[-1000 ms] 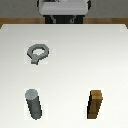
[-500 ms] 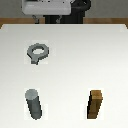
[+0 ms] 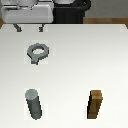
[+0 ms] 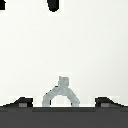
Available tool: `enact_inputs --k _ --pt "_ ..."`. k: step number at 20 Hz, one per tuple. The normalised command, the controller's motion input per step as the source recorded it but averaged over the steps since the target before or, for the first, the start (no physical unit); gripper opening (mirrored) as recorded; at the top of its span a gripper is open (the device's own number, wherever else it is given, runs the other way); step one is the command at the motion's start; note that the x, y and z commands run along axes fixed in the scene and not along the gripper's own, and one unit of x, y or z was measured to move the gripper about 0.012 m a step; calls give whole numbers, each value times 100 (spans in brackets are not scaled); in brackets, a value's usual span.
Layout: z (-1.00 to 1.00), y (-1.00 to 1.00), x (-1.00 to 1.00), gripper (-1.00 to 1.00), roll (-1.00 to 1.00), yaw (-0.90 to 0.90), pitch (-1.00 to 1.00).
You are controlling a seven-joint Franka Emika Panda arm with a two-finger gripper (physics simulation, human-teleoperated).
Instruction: Put the loop with the handle onto the peg.
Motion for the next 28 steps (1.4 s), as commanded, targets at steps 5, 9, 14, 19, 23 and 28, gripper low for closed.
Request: enact_inputs --k 5,9,14,19,23,28 --pt "-80 0 0 100 0 0 0" --pt "-100 0 0 100 0 0 0" --pt "-40 -20 -3 100 0 0 0" --pt "-40 0 0 100 0 0 0" --pt "-50 0 0 -100 0 0 0" --pt "0 0 0 -100 0 0 0"
